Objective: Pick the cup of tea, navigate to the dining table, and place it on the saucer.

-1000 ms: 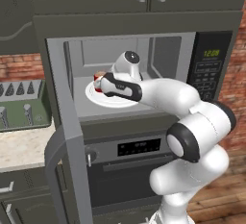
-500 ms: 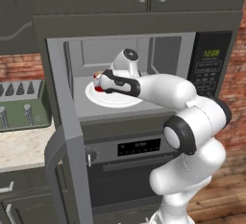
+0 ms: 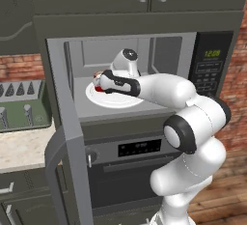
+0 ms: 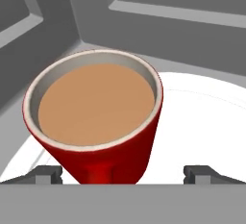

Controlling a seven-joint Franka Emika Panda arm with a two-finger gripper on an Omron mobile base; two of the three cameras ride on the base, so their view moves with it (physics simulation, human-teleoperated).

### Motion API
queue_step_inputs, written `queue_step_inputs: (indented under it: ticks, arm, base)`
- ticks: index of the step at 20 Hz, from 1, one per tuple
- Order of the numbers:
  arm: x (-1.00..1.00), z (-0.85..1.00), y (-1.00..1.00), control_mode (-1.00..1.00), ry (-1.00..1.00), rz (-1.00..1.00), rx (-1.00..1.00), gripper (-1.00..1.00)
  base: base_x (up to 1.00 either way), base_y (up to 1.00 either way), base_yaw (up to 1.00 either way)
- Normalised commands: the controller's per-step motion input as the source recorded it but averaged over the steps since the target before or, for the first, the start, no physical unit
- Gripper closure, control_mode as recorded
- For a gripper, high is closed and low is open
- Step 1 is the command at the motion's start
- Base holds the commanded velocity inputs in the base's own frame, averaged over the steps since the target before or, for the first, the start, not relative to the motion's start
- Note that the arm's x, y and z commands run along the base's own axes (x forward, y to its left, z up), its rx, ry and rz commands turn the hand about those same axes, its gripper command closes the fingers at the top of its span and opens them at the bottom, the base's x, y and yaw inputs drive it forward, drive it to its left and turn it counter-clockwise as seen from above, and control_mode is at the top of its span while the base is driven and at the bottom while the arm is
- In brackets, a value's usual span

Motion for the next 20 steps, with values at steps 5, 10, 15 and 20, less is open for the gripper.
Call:
queue_step_inputs:
  ticks: [5, 10, 15, 20]
  arm:
    - [0.0, 0.0, 0.0, -1.0, 0.0, 0.0, 0.0, 1.0]
    - [0.0, 0.0, 0.0, -1.0, 0.0, 0.0, 0.0, 1.0]
    - [0.0, 0.0, 0.0, -1.0, 0.0, 0.0, 0.0, 1.0]
    - [0.0, 0.0, 0.0, -1.0, 0.0, 0.0, 0.0, 1.0]
  base:
    - [0.0, 0.0, 0.0]
    - [0.0, 0.0, 0.0]
    - [0.0, 0.0, 0.0]
    - [0.0, 0.0, 0.0]
